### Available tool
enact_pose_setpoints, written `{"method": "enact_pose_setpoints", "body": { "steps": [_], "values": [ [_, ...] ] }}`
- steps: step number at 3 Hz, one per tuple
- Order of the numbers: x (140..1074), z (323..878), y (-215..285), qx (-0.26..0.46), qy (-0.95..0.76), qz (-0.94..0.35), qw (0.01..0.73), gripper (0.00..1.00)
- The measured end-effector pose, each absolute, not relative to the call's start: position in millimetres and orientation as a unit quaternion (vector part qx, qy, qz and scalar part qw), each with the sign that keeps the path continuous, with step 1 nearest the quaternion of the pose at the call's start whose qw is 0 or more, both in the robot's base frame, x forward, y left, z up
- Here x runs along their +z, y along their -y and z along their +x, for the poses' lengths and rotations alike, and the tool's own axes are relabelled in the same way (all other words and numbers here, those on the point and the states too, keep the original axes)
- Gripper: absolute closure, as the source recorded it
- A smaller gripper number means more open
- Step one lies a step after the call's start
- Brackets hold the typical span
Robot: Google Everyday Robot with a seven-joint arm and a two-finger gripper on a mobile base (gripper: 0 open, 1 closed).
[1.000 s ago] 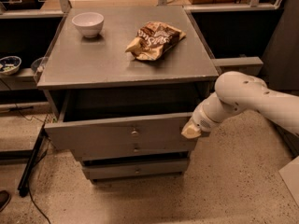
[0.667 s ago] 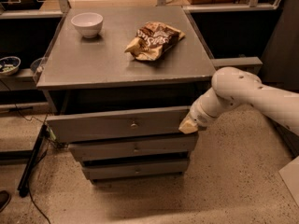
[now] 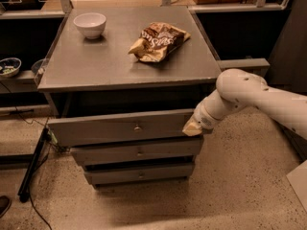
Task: Close top drawer
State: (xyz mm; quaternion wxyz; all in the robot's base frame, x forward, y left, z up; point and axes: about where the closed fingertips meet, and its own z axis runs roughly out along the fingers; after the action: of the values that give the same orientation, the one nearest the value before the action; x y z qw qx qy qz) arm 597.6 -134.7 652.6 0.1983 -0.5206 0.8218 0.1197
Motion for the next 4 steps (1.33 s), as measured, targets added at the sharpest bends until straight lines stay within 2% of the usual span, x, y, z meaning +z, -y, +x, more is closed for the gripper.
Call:
{"method": "enact_pose_setpoints", "body": {
  "steps": [4],
  "values": [
    [656.9, 656.1, 126.3, 0.105, -0.82, -0.514, 0.228, 1.0]
  ]
}}
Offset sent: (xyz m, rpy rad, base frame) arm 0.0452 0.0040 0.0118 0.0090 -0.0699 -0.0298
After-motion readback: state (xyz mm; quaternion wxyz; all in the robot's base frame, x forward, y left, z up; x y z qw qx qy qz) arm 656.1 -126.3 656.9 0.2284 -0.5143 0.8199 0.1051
